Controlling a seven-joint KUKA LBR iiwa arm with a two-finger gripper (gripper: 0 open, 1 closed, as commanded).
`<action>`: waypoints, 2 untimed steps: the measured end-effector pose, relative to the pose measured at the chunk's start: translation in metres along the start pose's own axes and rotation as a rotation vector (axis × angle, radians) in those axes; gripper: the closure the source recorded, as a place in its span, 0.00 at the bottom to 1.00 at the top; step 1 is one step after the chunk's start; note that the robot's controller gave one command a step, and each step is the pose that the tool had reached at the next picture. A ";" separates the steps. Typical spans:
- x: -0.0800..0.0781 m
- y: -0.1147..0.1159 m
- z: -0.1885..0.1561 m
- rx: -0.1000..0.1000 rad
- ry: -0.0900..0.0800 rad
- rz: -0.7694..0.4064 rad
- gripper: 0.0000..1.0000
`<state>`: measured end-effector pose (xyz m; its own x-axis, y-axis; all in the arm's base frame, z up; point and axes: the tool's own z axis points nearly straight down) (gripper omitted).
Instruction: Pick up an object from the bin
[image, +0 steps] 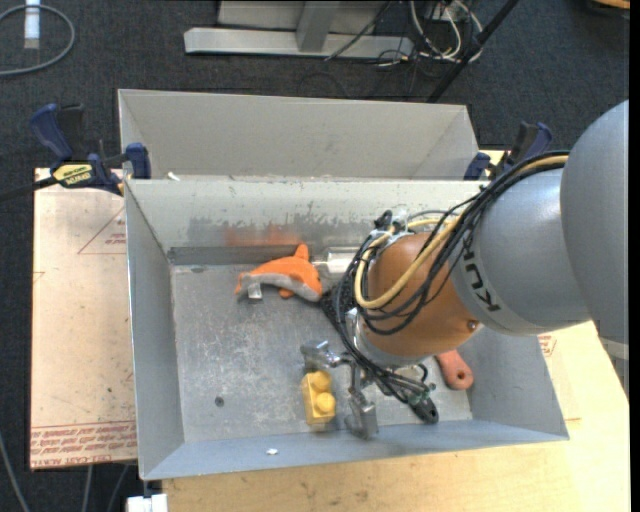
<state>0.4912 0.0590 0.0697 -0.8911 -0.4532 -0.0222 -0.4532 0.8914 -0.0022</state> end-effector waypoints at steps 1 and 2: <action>-0.039 0.034 0.000 0.000 -0.005 0.048 1.00; -0.039 0.034 0.000 0.000 -0.005 0.049 1.00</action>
Offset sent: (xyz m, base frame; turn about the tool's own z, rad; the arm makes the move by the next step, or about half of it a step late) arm 0.0000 0.0000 0.0000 0.0000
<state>0.5107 0.1070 0.0704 -0.9120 -0.4092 -0.0276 -0.4094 0.9124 -0.0007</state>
